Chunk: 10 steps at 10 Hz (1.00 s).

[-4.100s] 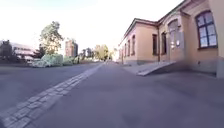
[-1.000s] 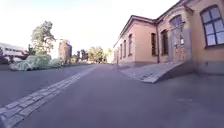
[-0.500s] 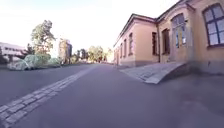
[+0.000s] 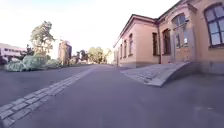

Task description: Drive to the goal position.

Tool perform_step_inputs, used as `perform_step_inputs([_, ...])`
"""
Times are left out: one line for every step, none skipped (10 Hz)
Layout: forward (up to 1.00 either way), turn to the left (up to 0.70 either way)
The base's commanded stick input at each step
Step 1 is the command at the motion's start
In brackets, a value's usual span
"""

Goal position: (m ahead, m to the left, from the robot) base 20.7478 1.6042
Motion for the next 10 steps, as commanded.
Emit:
perform_step_inputs([0.5, 0.0])
perform_step_inputs([0.5, 0.0])
perform_step_inputs([0.5, 0.0])
perform_step_inputs([0.5, 0.0])
perform_step_inputs([0.5, 0.0])
perform_step_inputs([0.5, 0.0])
perform_step_inputs([0.5, 0.0])
perform_step_inputs([0.5, 0.0])
perform_step_inputs([0.5, 0.0])
perform_step_inputs([0.5, 0.0])
